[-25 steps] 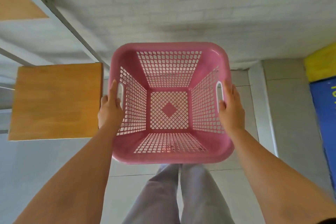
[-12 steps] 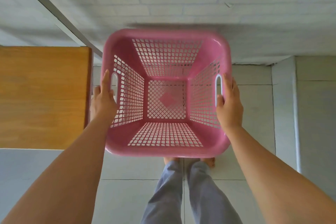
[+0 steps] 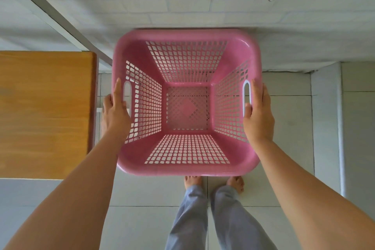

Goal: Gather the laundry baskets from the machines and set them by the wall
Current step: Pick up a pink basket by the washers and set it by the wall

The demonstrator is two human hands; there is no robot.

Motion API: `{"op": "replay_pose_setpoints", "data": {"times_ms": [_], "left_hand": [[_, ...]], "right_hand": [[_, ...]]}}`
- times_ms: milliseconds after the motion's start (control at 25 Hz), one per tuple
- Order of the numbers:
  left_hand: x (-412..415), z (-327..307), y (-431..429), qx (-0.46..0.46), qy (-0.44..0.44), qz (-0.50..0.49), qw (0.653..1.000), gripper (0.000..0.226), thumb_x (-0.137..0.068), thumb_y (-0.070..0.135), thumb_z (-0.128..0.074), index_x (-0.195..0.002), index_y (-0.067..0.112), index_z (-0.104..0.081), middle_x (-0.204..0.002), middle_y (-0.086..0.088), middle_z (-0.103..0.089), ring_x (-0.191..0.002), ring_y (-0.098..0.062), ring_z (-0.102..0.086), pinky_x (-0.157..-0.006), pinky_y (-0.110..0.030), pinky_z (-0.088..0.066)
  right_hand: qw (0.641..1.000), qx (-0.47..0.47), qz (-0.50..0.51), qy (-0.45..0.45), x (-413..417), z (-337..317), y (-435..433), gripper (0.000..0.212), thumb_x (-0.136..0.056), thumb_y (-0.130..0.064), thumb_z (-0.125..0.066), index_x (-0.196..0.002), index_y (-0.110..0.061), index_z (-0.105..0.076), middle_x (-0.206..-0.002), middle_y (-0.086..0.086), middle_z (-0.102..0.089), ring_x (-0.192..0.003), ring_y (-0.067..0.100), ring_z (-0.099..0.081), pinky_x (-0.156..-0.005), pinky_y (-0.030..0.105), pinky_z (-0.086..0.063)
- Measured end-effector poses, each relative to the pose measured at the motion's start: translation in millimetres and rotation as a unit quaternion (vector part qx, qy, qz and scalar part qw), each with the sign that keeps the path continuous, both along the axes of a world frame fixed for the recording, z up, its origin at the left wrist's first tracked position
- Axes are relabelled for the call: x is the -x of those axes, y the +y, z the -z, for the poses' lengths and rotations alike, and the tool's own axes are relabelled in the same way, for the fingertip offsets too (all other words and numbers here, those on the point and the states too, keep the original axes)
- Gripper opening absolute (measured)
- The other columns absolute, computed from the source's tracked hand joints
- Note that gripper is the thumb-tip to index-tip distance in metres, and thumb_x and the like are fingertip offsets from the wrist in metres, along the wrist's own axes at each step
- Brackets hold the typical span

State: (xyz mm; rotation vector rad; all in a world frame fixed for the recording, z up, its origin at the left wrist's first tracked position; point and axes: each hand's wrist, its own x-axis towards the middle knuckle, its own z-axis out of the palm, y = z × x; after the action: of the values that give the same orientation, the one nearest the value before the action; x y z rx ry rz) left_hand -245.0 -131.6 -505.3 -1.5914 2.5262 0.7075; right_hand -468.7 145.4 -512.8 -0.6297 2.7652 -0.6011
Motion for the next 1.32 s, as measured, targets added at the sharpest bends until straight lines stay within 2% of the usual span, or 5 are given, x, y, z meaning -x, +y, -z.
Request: {"op": "replay_pose_setpoints", "data": {"times_ms": [200,360,640,960,1320], "left_hand": [[6.1,6.0,2.2,0.045,-0.075,0.012,0.996,0.071,-0.099,0.026,-0.044,-0.151,0.038,0.003,-0.162,0.002,-0.002,-0.143,-0.034,-0.026,-0.104,-0.056,-0.042],[7.9,-8.0,12.7,0.023,-0.114,0.044,0.992,0.067,-0.100,0.038,-0.038,-0.154,0.027,0.000,-0.164,-0.001,0.004,-0.151,-0.030,-0.006,-0.116,-0.052,-0.021],[1.9,-90.4,79.9,0.015,-0.117,0.189,0.975,0.059,-0.102,0.039,-0.031,-0.154,0.017,-0.015,-0.163,-0.008,-0.012,-0.152,-0.025,-0.006,-0.117,-0.038,0.001],[31.2,-200.7,165.0,0.013,-0.072,0.351,0.934,0.056,-0.103,0.037,-0.027,-0.153,0.012,-0.023,-0.162,-0.011,-0.017,-0.151,-0.025,-0.008,-0.123,-0.040,-0.002],[45.3,-250.2,297.3,0.028,-0.051,0.536,0.842,0.053,-0.103,0.029,-0.028,-0.151,0.006,-0.025,-0.158,-0.013,-0.027,-0.149,-0.026,-0.018,-0.123,-0.043,-0.007]], "right_hand": [[0.990,-0.139,-0.023,0.029,0.8,-5.9,-1.6,0.069,-0.098,-0.023,-0.046,-0.155,-0.032,-0.009,-0.159,0.021,-0.018,-0.138,0.038,-0.037,-0.112,0.057,-0.031],[0.984,-0.170,-0.049,0.023,-7.0,-28.9,4.0,0.067,-0.099,-0.029,-0.044,-0.155,-0.032,-0.008,-0.161,0.017,-0.014,-0.146,0.032,-0.025,-0.116,0.059,-0.016],[0.982,-0.175,-0.066,-0.019,-47.2,-113.9,43.2,0.063,-0.101,-0.033,-0.037,-0.156,-0.016,-0.010,-0.161,0.013,-0.019,-0.147,0.029,-0.024,-0.119,0.051,-0.020],[0.985,-0.155,0.038,-0.063,-112.3,-209.9,143.3,0.058,-0.102,-0.035,-0.033,-0.154,-0.015,-0.016,-0.162,0.009,-0.019,-0.148,0.026,-0.022,-0.120,0.046,-0.020],[0.960,-0.126,0.239,-0.068,-206.0,-256.2,294.4,0.058,-0.102,-0.036,-0.031,-0.154,-0.015,-0.017,-0.162,0.008,-0.019,-0.146,0.023,-0.026,-0.119,0.043,-0.023]]}}
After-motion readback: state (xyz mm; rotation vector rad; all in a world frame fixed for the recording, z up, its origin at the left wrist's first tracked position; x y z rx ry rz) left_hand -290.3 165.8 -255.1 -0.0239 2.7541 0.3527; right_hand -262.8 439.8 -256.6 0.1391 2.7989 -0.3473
